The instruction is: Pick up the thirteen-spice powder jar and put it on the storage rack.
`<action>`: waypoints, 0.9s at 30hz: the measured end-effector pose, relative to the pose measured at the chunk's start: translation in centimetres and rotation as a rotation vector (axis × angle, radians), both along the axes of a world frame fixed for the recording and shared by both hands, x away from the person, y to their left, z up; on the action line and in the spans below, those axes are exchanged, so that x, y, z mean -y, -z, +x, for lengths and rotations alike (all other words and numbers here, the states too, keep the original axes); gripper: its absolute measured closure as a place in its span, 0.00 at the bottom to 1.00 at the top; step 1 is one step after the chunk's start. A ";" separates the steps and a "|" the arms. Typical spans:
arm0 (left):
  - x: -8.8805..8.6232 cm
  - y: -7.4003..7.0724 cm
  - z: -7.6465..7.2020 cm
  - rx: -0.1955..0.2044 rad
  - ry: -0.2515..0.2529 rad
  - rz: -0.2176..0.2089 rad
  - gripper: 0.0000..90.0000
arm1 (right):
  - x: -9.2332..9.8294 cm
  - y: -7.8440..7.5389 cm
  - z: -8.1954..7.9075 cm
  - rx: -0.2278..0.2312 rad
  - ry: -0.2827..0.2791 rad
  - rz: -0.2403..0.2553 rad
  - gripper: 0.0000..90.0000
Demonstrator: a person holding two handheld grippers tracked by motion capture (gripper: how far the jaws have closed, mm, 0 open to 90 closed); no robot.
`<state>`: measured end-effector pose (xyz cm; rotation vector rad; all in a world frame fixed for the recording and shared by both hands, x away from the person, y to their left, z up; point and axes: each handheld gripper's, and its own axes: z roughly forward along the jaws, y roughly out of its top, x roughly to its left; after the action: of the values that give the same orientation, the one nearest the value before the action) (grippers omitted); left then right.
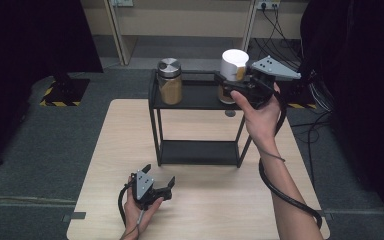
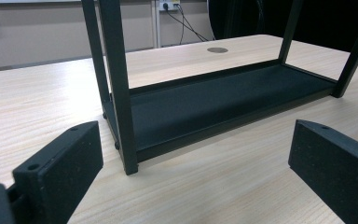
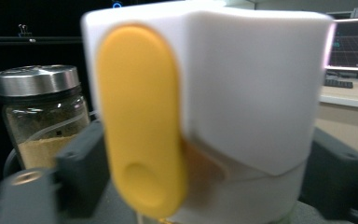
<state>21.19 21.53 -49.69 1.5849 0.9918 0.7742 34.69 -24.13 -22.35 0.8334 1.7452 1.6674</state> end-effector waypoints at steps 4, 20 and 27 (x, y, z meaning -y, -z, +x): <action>0.0 0.0 0.0 0.001 0.000 0.000 0.02 | -0.1 0.5 -0.4 0.027 0.015 0.009 0.02; 0.0 0.0 0.0 0.002 -0.001 0.001 0.02 | 1.9 1.9 -3.6 0.116 -0.006 0.026 0.02; 0.0 0.0 0.0 -0.001 -0.004 0.000 0.02 | 2.9 3.1 -5.0 0.122 -0.015 0.014 0.02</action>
<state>21.17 21.48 -49.69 1.5836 0.9953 0.7761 29.74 -27.04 -25.42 0.7106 1.6625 1.7052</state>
